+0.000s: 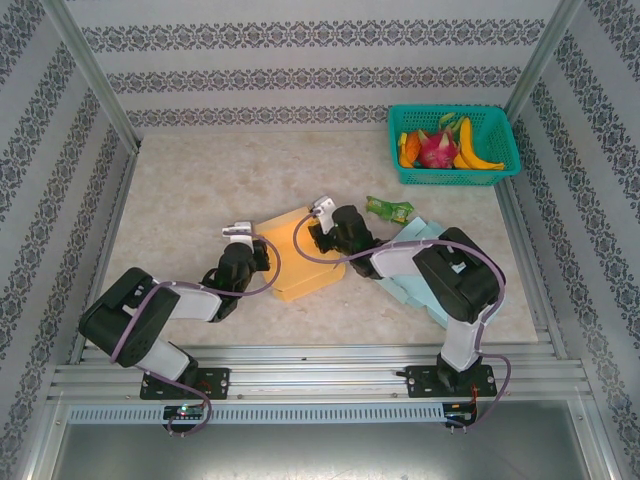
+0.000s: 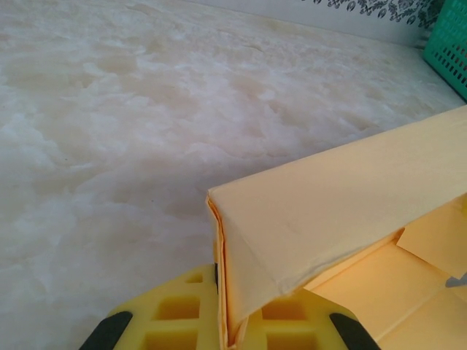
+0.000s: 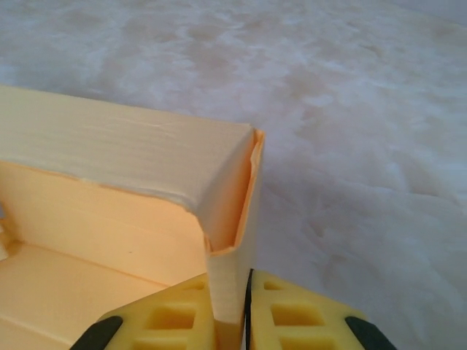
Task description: Fold the paper box
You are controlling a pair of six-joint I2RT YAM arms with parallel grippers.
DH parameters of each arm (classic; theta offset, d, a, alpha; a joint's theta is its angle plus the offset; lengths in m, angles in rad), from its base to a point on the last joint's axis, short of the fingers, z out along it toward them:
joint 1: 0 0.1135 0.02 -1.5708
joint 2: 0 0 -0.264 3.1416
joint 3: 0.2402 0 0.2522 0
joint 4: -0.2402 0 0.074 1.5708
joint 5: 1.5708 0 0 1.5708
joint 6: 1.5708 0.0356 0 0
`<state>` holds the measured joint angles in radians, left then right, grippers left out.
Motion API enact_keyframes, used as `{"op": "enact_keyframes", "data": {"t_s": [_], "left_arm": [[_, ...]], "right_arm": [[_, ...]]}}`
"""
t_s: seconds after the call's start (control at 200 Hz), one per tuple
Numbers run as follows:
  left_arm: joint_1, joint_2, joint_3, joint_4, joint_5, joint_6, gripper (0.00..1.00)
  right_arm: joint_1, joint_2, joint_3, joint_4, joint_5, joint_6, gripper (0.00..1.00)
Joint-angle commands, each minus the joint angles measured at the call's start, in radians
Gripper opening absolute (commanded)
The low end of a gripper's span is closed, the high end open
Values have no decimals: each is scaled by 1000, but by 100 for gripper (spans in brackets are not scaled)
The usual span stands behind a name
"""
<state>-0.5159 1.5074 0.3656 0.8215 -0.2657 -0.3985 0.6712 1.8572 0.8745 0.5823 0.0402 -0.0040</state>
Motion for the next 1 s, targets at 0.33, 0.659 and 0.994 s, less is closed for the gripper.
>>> {"op": "enact_keyframes", "data": {"t_s": [0.33,0.659,0.994], "left_arm": [[-57,-107,64,-223,-183,-102,0],[-69,-150,70,-246,-161,-102,0],[-69,-89,60,-128,-181,-10,0]], "right_arm": [[60,-46,39,-144,584,-3,15],[29,-129,-13,-127,276,71,32],[24,-306,-115,-152,-33,138,58]]}}
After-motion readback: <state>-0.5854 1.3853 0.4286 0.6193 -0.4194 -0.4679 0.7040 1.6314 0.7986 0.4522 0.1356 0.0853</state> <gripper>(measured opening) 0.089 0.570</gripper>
